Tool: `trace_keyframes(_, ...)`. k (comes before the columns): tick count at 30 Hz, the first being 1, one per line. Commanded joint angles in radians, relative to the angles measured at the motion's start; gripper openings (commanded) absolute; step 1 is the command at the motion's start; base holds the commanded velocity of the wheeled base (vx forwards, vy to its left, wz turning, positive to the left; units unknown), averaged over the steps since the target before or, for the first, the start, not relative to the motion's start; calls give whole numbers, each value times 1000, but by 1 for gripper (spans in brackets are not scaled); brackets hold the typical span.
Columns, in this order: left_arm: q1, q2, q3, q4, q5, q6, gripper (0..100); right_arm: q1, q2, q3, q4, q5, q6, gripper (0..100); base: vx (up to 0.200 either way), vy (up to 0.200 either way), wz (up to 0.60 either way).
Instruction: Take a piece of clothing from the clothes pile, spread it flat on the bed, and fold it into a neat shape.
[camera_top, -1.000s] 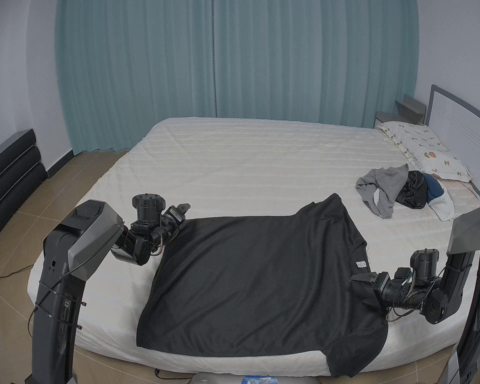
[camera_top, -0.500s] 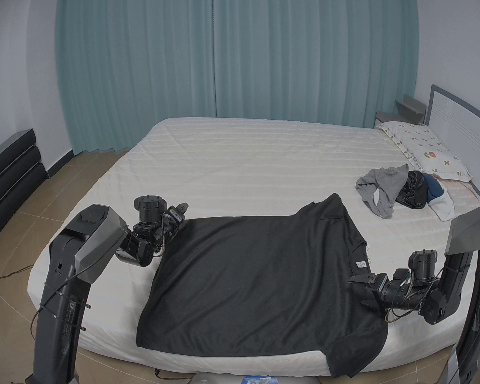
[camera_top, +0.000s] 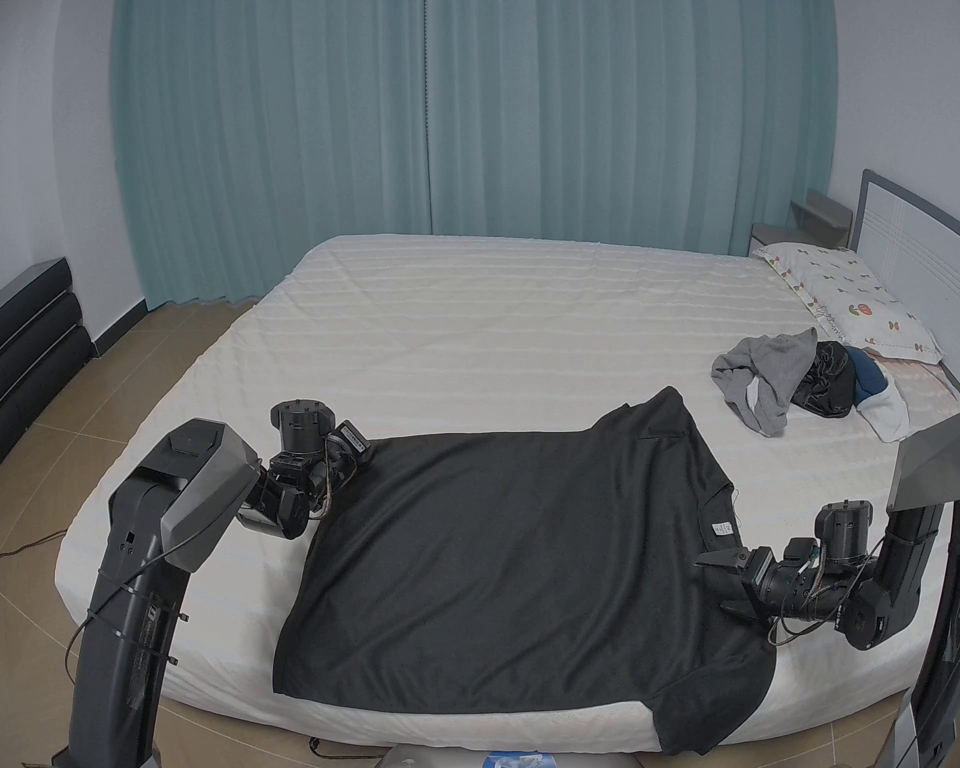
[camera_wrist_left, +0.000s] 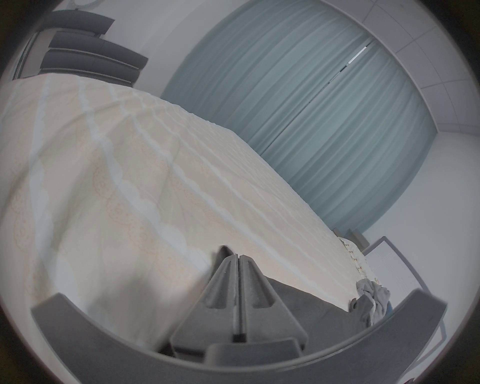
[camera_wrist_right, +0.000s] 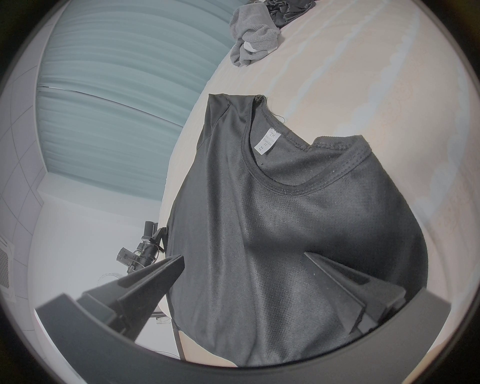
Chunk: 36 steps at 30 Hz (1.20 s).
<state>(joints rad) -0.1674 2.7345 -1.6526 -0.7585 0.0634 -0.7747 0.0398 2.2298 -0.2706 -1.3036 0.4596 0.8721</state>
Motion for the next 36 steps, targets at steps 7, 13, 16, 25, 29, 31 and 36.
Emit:
trace_keyframes(7, 6, 33, -38, -8, 98, 48, 0, 3, 8, 2, -3, 1, -2, 100, 0, 0, 0)
trace_keyframes(13, 19, 39, -81, -13, 142, 43, 0, 3, 8, 5, -3, 1, -5, 100, 0, 0, 0)
trace_keyframes(16, 36, 48, -102, -31, 148, 41, 0, 3, 8, 4, -3, 1, -5, 100, 0, 0, 0)
trace_keyframes(25, 52, 51, -121, -35, 144, 40, 0, 3, 8, 4, -3, 1, -4, 100, 0, 0, 0)
trace_keyframes(29, 52, 41, -110, -27, 125, 26, 0, 3, 8, 4, -3, 1, -2, 100, 0, 0, 0)
trace_keyframes(31, 52, 36, -108, -24, 102, -2, 0, 3, 8, 4, -3, 1, -4, 100, 0, 0, 0)
trace_keyframes(36, 52, 8, -73, -19, 30, -77, 100, 3, 8, 5, -3, 1, -4, 100, 0, 0, 0)
